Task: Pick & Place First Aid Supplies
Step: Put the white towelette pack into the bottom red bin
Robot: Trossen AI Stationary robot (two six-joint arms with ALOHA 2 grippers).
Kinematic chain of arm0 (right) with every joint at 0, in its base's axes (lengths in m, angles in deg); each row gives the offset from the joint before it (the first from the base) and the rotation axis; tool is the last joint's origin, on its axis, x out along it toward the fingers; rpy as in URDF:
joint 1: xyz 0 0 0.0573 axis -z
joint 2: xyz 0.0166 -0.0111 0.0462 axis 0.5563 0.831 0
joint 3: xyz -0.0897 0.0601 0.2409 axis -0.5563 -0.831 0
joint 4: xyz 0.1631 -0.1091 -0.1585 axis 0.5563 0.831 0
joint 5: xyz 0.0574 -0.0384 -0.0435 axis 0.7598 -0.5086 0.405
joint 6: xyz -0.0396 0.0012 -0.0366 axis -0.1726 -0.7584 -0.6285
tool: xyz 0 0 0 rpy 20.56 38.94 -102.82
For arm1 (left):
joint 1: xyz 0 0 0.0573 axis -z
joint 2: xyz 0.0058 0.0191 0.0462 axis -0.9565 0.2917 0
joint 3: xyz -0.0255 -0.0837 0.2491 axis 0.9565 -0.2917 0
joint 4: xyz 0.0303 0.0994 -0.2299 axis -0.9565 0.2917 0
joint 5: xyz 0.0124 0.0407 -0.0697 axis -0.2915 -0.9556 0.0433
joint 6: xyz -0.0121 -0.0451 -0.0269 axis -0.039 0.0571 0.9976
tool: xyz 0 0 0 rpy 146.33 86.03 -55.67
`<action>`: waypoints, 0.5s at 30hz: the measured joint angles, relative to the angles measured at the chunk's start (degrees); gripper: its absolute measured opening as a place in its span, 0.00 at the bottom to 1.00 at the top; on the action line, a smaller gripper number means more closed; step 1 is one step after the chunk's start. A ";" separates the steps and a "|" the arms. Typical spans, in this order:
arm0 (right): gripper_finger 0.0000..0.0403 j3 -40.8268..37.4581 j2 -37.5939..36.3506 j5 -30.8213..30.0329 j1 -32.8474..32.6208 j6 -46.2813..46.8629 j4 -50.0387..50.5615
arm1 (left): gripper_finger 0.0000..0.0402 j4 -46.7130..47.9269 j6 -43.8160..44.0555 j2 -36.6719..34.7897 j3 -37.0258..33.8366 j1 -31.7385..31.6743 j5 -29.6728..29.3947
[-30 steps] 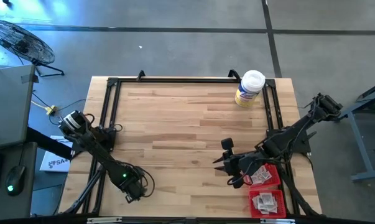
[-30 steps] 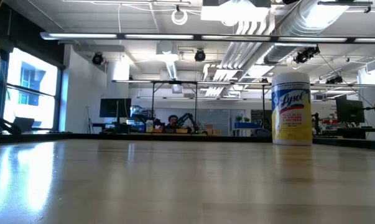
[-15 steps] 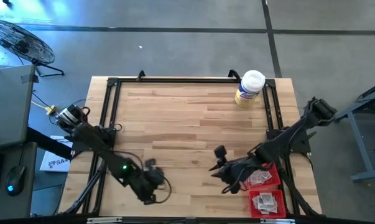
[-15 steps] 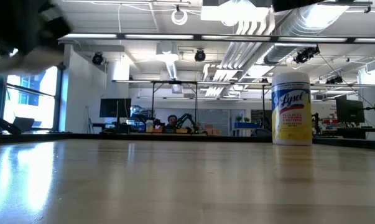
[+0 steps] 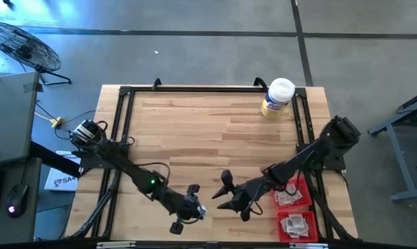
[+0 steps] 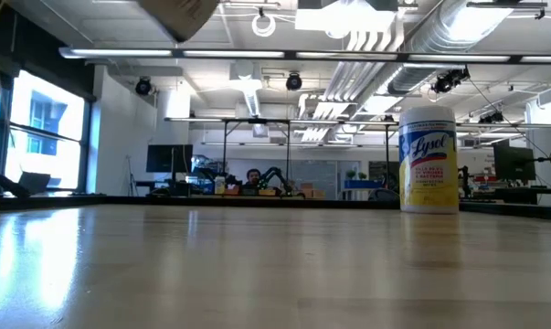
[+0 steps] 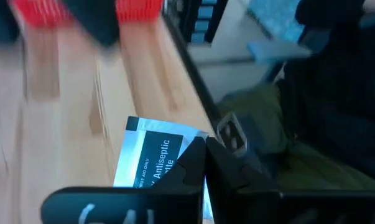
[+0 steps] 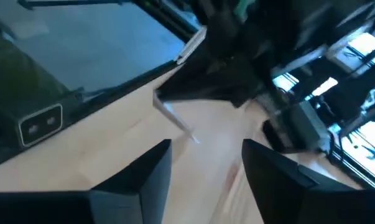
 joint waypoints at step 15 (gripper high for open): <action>0.39 -0.02 6.51 7.00 2.46 -2.65 -7.92 | 0.00 -7.77 -7.46 1.11 0.02 -5.30 1.54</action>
